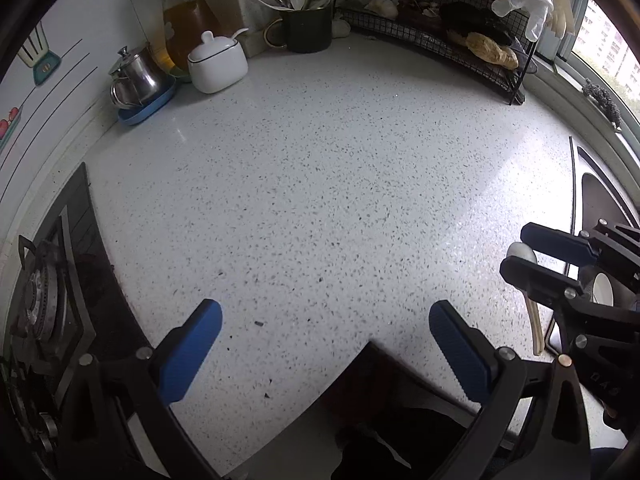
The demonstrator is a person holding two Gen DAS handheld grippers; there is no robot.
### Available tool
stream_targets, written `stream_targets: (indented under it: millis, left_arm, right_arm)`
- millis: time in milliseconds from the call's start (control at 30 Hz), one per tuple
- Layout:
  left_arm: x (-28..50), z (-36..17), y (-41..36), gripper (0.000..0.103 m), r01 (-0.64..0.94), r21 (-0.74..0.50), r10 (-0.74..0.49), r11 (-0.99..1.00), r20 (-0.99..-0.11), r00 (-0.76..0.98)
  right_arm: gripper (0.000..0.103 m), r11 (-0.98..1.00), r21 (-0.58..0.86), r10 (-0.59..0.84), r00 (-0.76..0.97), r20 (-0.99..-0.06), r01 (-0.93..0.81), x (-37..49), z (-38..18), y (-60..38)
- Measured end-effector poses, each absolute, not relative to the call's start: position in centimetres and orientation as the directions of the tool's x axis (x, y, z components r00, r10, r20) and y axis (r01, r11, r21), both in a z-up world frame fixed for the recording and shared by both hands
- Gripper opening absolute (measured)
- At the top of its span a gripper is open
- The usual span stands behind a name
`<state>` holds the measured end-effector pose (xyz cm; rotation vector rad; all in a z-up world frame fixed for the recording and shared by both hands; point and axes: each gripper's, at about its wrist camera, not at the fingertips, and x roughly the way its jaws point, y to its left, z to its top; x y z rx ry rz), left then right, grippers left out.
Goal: Collect trash
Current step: 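Carry the scoop down with the right tool toward the red bin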
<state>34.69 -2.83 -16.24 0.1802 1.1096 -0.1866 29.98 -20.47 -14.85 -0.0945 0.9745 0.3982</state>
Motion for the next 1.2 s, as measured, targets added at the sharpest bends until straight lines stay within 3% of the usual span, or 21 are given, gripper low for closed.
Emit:
stream_targets:
  millis: [600, 1200]
  left_arm:
    - [22.7, -15.0, 3.5, 0.103, 0.273, 0.029, -0.105, 0.962, -0.880, 0.463]
    - [13.2, -24.5, 5.7, 0.103, 0.186, -0.039, -0.098, 0.982, -0.944, 0.316]
  right_arm:
    - [0.027, 0.930, 0.083, 0.273, 0.522, -0.808, -0.358, 19.4, -12.9, -14.6]
    - [0.023, 0.912, 0.129, 0.289, 0.384, -0.877, -0.390, 11.6, -20.0, -11.5]
